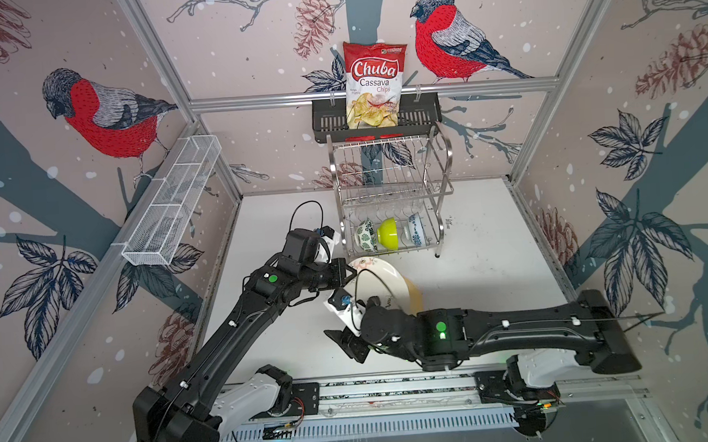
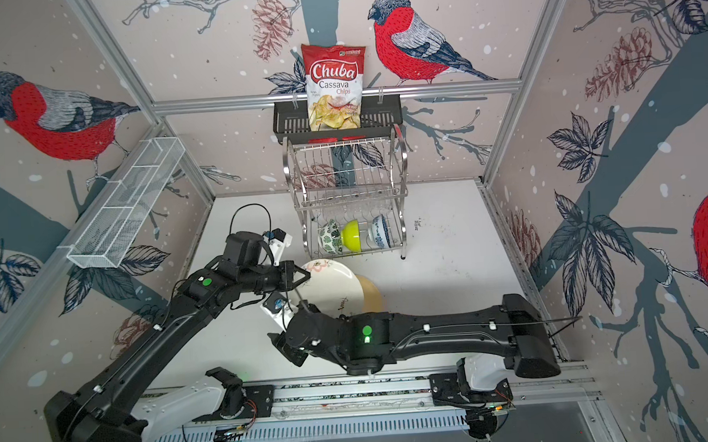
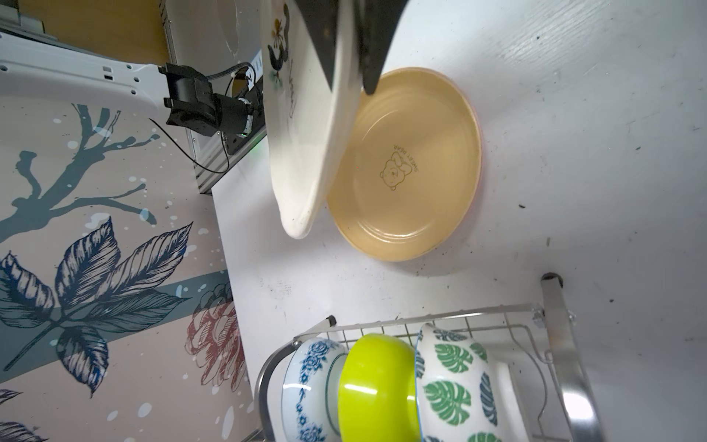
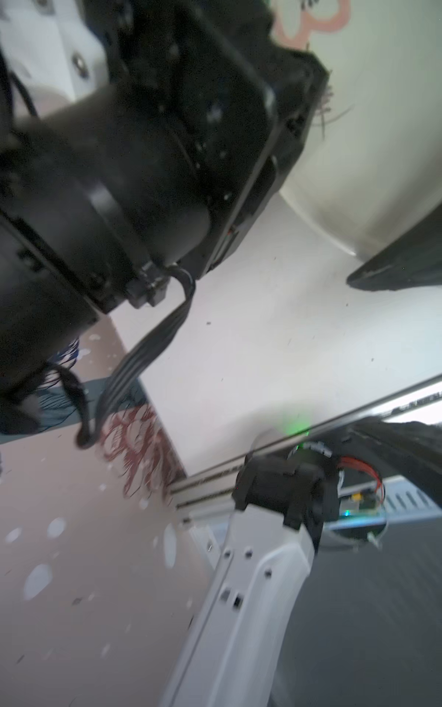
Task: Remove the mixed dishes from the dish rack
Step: 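Lower the white plate onto the cream plate while the left gripper grasps its edge, then regrasp the white plate edge with the right gripper while the left holds it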
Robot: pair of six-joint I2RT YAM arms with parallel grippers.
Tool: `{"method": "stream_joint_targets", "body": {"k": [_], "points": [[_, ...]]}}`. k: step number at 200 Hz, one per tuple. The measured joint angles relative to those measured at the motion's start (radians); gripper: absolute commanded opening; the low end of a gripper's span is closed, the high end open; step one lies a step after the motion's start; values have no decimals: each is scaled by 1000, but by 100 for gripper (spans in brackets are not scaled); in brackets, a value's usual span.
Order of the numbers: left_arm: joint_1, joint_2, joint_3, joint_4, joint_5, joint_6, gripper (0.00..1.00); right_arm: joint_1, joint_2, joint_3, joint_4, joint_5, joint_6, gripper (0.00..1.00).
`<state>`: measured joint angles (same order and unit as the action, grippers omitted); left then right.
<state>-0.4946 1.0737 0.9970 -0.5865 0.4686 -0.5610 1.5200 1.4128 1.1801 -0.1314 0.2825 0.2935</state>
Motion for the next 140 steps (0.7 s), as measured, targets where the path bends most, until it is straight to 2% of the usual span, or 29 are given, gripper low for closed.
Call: {"method": "stream_joint_targets", "body": {"k": [25,55,101,140], "points": [[0,-13,-11,28,1,-1,0,-72,-147,-124,111,-67,78,58],[1,-31,-23,28,1,1,0,-175,-333,-283,185,-92,197,57],[1,-56,-44,52,3,0,0,-346,-570,-468,137,-23,404,52],[2,-66,-72,91,13,-9,0,-452,-660,-612,85,-45,547,48]]}}
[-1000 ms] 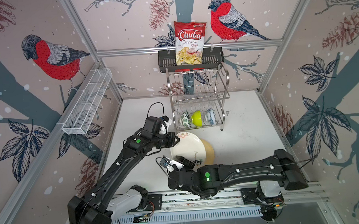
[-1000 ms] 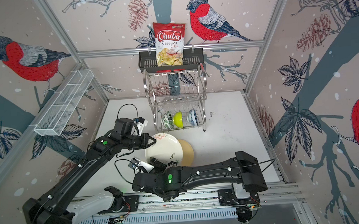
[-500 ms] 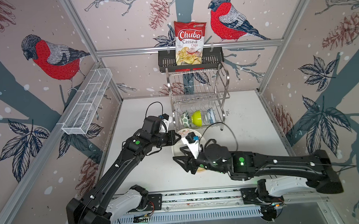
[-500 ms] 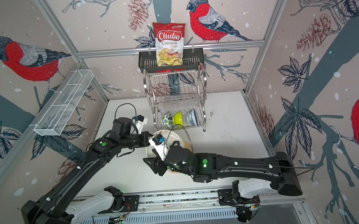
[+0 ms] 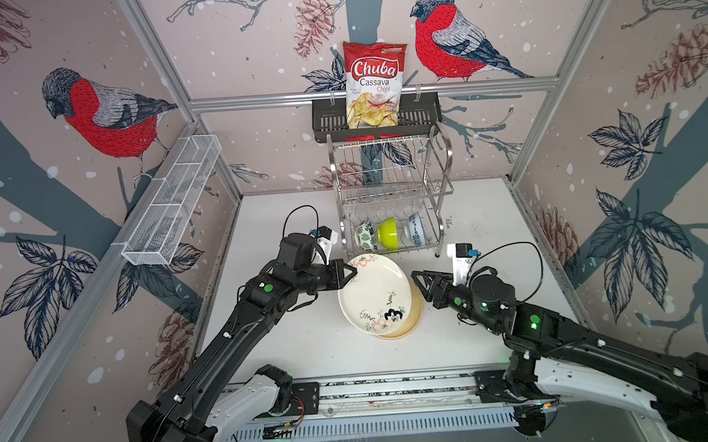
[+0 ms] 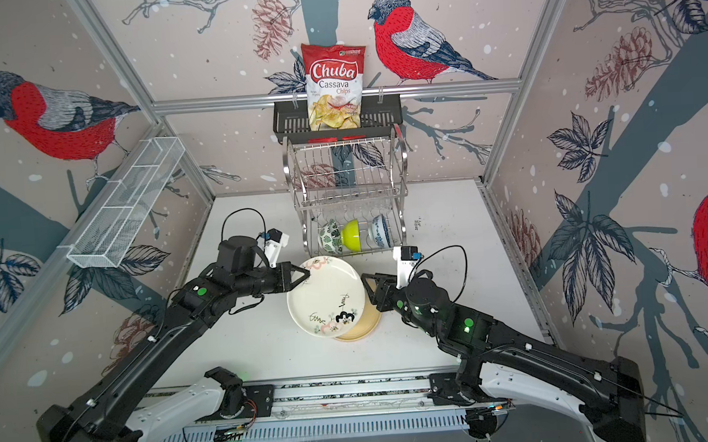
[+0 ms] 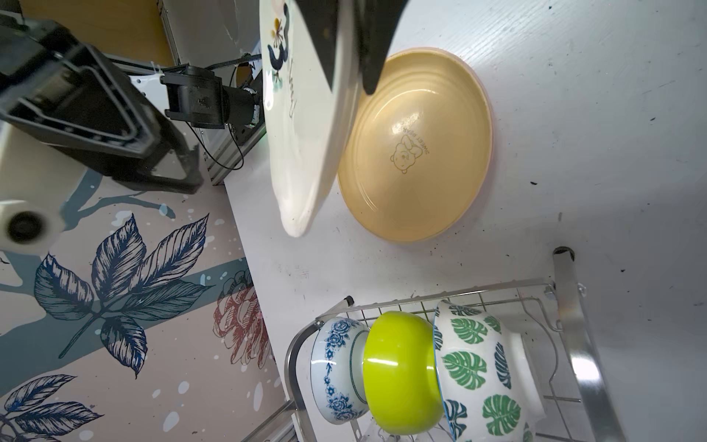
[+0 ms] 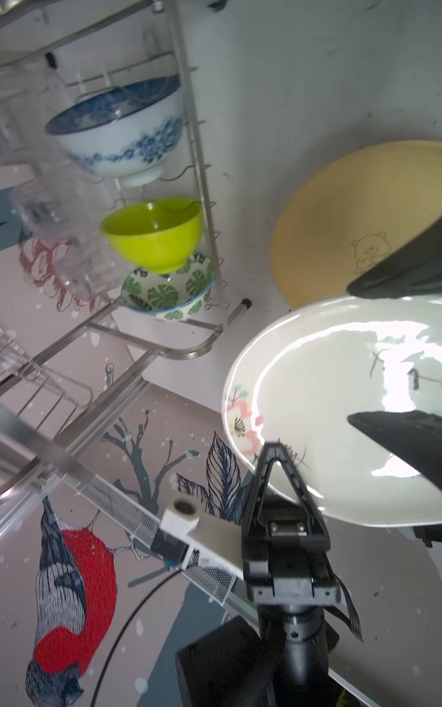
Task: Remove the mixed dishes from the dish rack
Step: 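Regrasp the white plate edge with the right gripper while the left holds it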
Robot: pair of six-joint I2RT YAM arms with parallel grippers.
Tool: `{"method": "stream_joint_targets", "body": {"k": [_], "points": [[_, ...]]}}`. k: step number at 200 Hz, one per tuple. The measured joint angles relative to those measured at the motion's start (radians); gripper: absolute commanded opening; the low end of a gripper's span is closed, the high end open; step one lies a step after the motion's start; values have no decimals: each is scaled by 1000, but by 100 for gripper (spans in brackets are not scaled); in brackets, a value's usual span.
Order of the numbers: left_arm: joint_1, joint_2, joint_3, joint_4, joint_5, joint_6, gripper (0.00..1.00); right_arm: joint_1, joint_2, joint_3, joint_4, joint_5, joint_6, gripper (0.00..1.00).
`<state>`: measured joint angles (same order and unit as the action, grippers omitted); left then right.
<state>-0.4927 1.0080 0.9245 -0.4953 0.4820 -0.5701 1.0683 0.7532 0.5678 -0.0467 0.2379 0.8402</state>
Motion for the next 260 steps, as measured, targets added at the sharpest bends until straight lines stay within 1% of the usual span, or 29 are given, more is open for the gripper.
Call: {"method": "stream_joint_targets", "body": {"k": [30,49,66,107,125,150,174,194,210,236,260], "points": [[0,0,-5,21,19,-10,0,-23,22,-75,12,-76,56,48],[0,0,-8,34,24,-17,0,-31,38,-98,53,-124,78,44],[0,0,-18,51,32,-29,0,-48,50,-114,95,-156,85,38],[0,0,-57,88,41,-55,0,-98,43,-182,214,-247,135,18],[0,-8,-82,118,43,-72,0,-115,39,-208,264,-268,159,12],[2,-30,-127,172,42,-93,0,-127,40,-232,309,-279,192,0],[3,-53,-188,247,42,-122,0,-135,40,-241,325,-280,206,0],[3,-76,-267,323,45,-145,0,-151,29,-259,320,-293,206,0],[-5,-101,-346,395,44,-174,0,-166,15,-285,319,-321,206,0],[-30,-159,-512,563,30,-240,0,-185,2,-332,323,-371,205,0],[-54,-181,-591,652,-12,-264,0,-205,-2,-370,345,-415,202,0]]}}
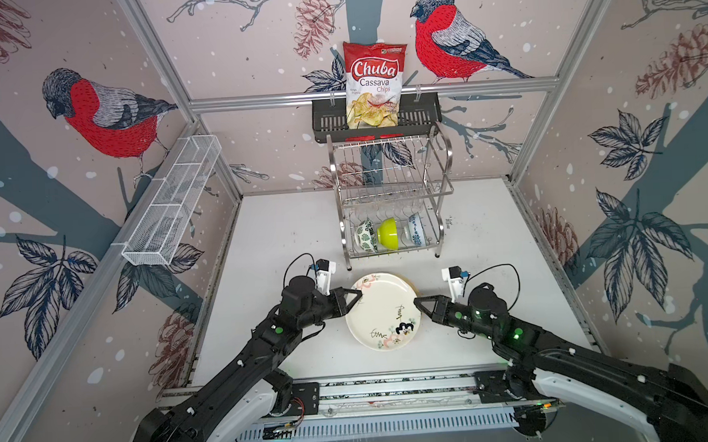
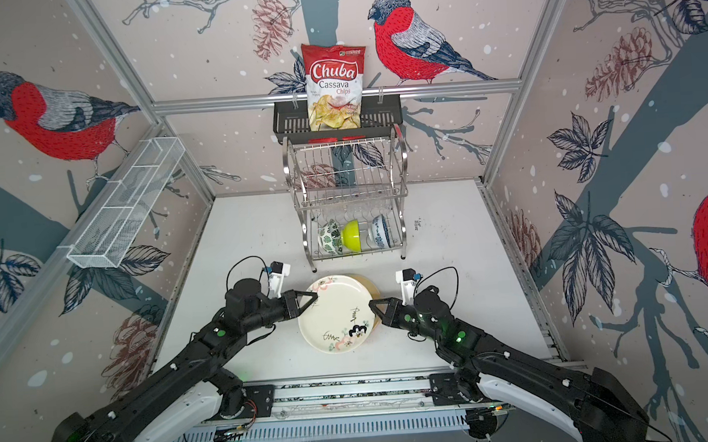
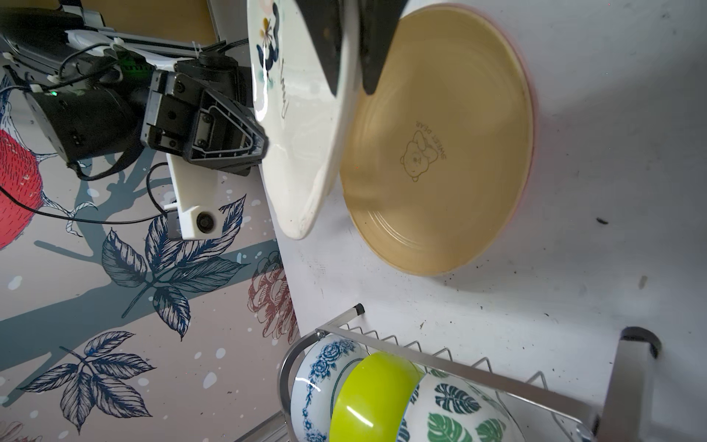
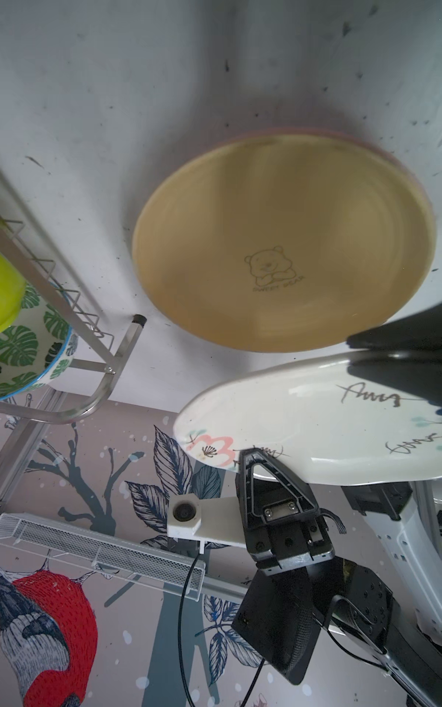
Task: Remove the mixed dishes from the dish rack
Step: 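Set the white plate flat on the stack with both grippers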
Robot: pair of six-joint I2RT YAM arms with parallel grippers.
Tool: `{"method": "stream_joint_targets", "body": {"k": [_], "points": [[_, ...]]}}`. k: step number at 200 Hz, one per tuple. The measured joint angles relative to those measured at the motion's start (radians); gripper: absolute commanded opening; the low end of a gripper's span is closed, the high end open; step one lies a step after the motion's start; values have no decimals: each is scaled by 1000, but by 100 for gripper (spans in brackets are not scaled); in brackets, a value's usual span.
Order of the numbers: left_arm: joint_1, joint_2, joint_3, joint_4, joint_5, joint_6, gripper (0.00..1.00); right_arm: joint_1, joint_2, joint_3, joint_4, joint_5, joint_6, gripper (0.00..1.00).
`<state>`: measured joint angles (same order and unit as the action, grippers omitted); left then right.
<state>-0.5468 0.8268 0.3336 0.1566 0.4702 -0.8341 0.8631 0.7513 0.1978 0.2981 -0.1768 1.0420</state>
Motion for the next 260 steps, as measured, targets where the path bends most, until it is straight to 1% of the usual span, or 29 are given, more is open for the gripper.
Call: {"method": "stream_joint_targets", "body": {"k": [26,61,86,127,178,192,209,224,260], "points": [[-15,41,-35,85,-17,-3,0,-33,-2,-31,25,-34,-1,0],[-37,177,-43,211,-36,-3,0,-99,17,-52,31,-64,-27,0],[-39,266,-39,279,-37,1,0,-151,52,-54,38,-95,-55,0],[-43,368,-13,326,-52,18,0,-211,156,-53,89,-134,-101,0],[-46,439,-10,347,-83,30,12,-219,311,-22,124,-145,-135,0],[-47,447,-10,347,-102,51,17,-221,334,-19,142,-141,-137,0],[-45,456,-10,340,-151,75,25,-229,353,-15,139,-98,-138,0],[-47,460,-10,343,-153,84,30,-230,363,-9,142,-78,-143,0],[-47,469,-10,348,-160,107,33,-235,388,-4,163,-70,-152,0]]}}
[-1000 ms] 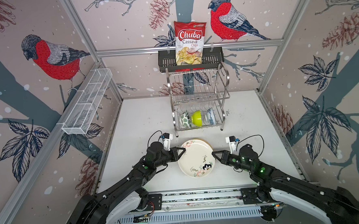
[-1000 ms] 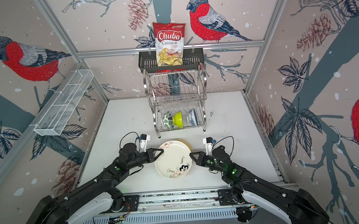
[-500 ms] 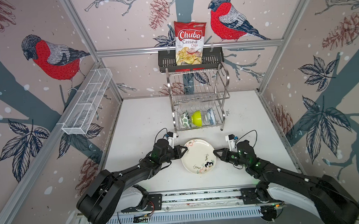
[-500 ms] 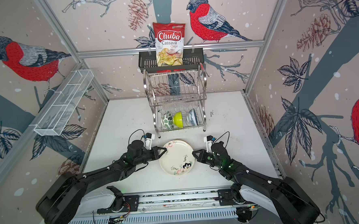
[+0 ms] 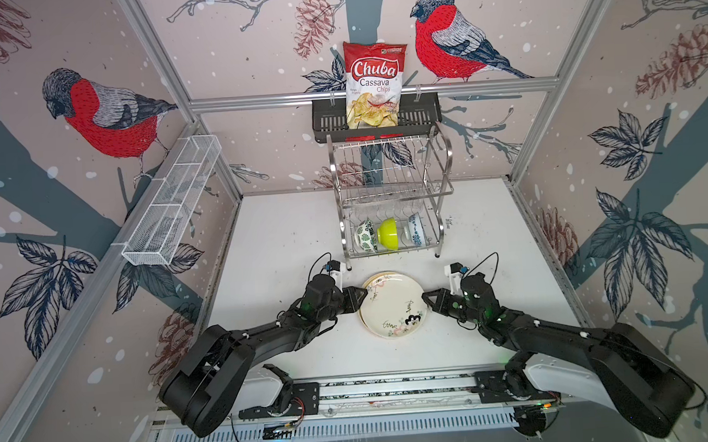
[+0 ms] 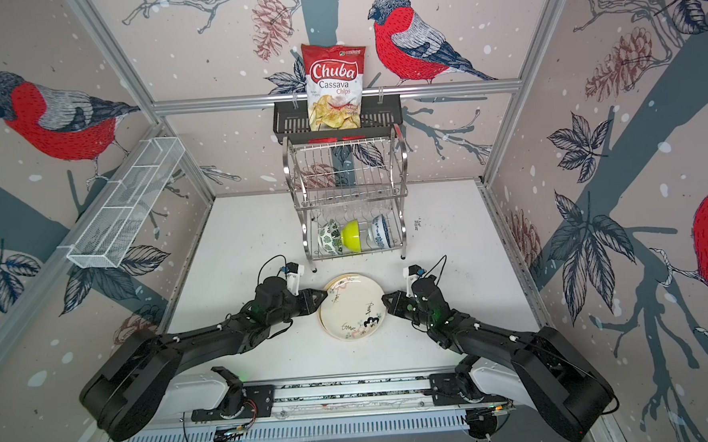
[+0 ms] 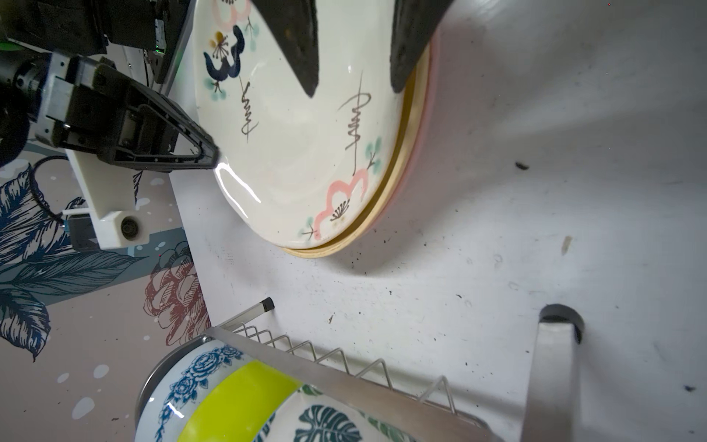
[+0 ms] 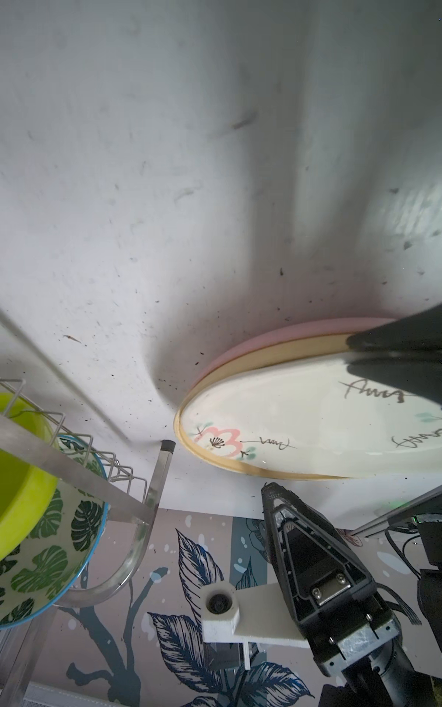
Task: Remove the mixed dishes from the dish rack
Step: 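Set the white plate flat on the stack with both grippers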
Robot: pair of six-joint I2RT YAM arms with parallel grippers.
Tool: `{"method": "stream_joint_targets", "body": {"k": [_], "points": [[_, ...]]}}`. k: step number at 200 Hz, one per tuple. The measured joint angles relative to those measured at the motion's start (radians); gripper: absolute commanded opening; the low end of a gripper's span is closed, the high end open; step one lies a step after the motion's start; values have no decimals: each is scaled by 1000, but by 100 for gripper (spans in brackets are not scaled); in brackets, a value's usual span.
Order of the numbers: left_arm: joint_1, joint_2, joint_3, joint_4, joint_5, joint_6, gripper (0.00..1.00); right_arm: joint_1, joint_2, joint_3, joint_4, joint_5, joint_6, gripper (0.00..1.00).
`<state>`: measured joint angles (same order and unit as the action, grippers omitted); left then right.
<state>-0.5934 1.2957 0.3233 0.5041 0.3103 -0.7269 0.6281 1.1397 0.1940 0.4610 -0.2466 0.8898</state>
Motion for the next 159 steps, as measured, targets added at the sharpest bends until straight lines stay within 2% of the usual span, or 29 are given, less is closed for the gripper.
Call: {"method": "stream_joint_targets", "body": {"k": [29,48,92,105,132,159], "points": [[0,-18,0,0,-9,3,34,0,10,0,10,0,0,0],[0,-33,1,-2,-23,10,39,8,11,9,1,8,-4,0],[0,-64,3,-28,-26,20,48,69,37,66,-70,95,-27,4],[0,-79,5,-43,-26,21,50,82,51,74,-72,117,-27,12],[0,-122,23,-84,-42,29,58,92,64,75,-99,146,-26,40],[0,-183,55,-152,-61,48,67,98,38,89,-171,178,-26,49]]}}
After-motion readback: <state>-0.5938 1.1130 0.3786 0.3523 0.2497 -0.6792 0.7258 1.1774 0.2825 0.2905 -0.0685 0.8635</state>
